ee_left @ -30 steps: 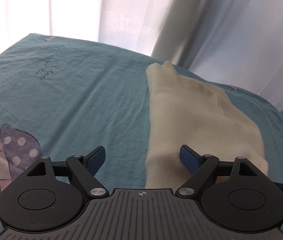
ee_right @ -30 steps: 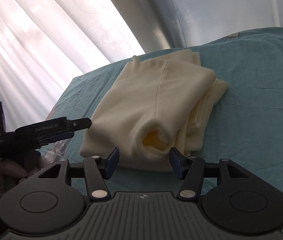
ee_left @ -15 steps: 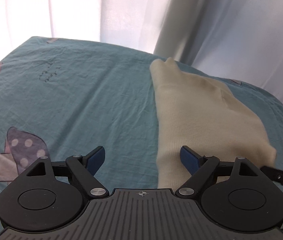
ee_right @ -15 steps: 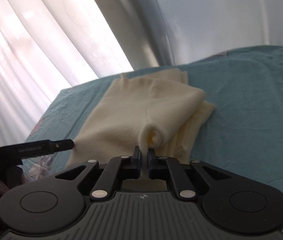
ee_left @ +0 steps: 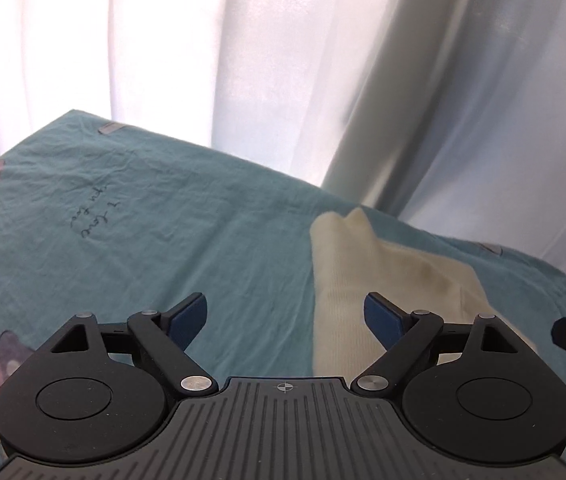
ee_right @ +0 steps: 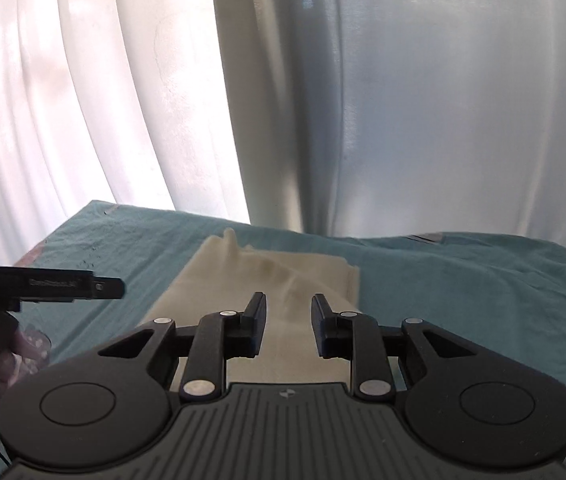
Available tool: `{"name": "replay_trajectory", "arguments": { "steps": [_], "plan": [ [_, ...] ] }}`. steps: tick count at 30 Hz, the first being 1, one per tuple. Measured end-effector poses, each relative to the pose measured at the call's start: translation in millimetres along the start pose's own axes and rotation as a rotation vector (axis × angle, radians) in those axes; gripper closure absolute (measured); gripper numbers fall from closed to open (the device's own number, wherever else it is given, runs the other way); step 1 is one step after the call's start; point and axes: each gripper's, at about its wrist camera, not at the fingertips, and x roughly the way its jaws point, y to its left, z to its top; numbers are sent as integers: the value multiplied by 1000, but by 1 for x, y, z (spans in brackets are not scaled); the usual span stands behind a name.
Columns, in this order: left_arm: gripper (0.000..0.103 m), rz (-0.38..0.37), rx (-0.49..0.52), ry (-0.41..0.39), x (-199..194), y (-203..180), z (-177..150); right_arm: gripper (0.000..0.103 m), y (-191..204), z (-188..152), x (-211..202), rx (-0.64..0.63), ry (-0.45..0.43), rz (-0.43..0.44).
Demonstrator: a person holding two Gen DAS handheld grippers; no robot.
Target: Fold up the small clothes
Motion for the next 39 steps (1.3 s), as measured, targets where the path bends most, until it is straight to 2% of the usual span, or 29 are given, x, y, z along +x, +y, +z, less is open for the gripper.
{"name": "replay_trajectory", "arguments": {
  "steps": [4,8,10,12,14,16,19,21,23,25,28,31,32,34,36,39],
  "plan": [
    [14,63,-69,39,40,-5,-1,78,15,11,55,94,-34,38],
    [13,64,-62,52,59,-15,-17,78,9,-8,96,79,35,-39],
    [11,55,-46,53,63,-24,-23,78,-3,-21,99,55,41,-138],
    [11,44,-28,48,68,-34,-30,78,-23,-32,100,90,32,-196],
    [10,68,26,4,71,-44,-35,79,-38,-35,100,136,20,-206],
    [10,59,31,20,70,-42,-32,77,-41,-33,104,116,43,-232],
    [9,12,-36,74,64,-23,-21,76,-29,-25,105,55,87,-222],
    [9,24,-69,51,59,-17,-13,71,-17,-15,97,32,58,-168],
    [8,37,-57,28,58,-17,-8,66,1,-5,94,-39,16,-121],
    [8,40,-30,52,61,-19,-8,66,19,3,105,-138,23,-100],
    [8,35,-6,91,65,-19,-16,70,29,6,131,-222,107,-98],
    [7,13,-24,91,61,-13,-20,87,25,-2,147,-255,192,-99],
    [7,3,-31,94,59,-11,-19,94,24,-3,148,-265,179,-116],
    [7,-11,-24,92,52,-10,-18,103,19,-2,150,-239,178,-173],
    [7,-28,-3,82,43,-8,-19,103,15,-3,148,-213,169,-207],
    [7,-46,21,83,28,-3,-24,103,18,-7,148,-241,160,-241]
  ]
}}
